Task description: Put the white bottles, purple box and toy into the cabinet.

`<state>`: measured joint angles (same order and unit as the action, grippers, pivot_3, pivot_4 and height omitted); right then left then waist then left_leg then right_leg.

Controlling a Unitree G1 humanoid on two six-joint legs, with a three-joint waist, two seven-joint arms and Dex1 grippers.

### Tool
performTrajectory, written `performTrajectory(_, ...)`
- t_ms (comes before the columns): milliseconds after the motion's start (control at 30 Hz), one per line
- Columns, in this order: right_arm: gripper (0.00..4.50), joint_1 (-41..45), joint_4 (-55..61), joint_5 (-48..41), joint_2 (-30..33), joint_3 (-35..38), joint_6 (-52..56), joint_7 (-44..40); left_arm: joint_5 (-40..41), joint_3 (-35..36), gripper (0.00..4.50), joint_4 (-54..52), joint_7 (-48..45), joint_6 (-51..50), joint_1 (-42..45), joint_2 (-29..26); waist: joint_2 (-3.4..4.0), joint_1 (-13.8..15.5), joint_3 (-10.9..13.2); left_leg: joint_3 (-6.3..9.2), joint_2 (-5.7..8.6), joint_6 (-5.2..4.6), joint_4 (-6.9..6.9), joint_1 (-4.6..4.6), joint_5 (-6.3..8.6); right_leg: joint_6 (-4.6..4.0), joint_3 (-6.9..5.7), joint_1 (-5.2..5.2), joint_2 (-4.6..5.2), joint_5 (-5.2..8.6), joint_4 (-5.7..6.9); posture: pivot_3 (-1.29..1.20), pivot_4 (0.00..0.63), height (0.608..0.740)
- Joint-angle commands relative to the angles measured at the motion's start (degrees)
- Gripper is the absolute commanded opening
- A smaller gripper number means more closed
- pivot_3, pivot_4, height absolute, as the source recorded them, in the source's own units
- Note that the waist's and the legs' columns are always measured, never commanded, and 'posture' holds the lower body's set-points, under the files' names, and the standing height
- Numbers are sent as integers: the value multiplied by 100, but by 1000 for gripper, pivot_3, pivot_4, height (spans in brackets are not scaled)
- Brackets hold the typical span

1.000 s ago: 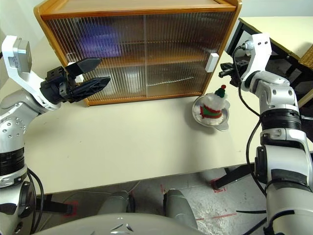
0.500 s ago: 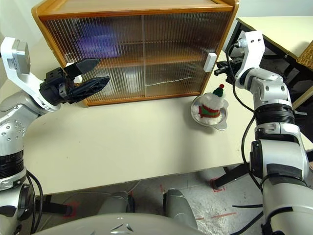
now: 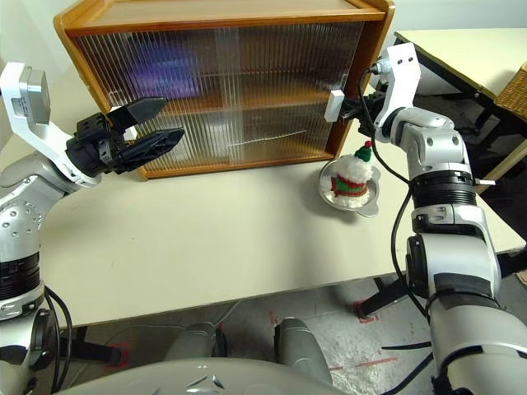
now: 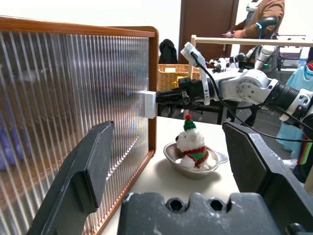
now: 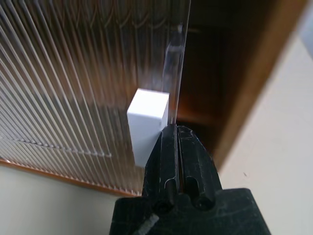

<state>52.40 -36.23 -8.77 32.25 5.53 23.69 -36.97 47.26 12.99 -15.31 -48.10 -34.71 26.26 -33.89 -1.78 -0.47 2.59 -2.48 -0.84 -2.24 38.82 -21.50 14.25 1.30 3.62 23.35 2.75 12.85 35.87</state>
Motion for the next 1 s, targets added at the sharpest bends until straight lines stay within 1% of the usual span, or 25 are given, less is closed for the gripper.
performTrajectory(33, 42, 69, 31, -11, -95, -40, 78, 0, -8, 19, 4500, -103, 29, 54, -53, -14, 0, 5, 0, 0, 0, 0, 0, -1, 0, 0, 0, 0, 1, 1, 0, 136, 0, 740)
performTrajectory(133, 42, 108, 159, -29, -210, -85, 206, -7, 0, 18, 4500, -101, 38, 56, -48, -18, 0, -1, 0, 0, 1, 0, -2, -4, 0, 3, 0, 0, 4, 7, -1, 136, 0, 740)
performTrajectory(333, 42, 7, 634, 35, -435, -408, 520, -141, -3, 30, 4500, -75, 44, 74, -30, -41, 0, -4, 0, -1, 1, 0, -32, 1, 0, -5, 3, 7, 4, 12, -3, 140, 0, 740)
performTrajectory(767, 42, 211, 970, -44, -1150, -631, 821, -115, 20, 36, 4500, -131, 103, 70, -93, -22, 0, -3, 0, 1, 0, 1, -66, 15, 0, -15, 0, 10, 1, 17, -2, 148, 0, 740)
performTrajectory(1000, 42, 430, 972, -68, -1658, -752, 861, -74, 13, 33, 4500, -114, 111, 91, -101, -7, 0, -8, 0, 1, 1, 1, -70, 14, 0, -24, 0, 15, 2, 12, 0, 155, 0, 740)
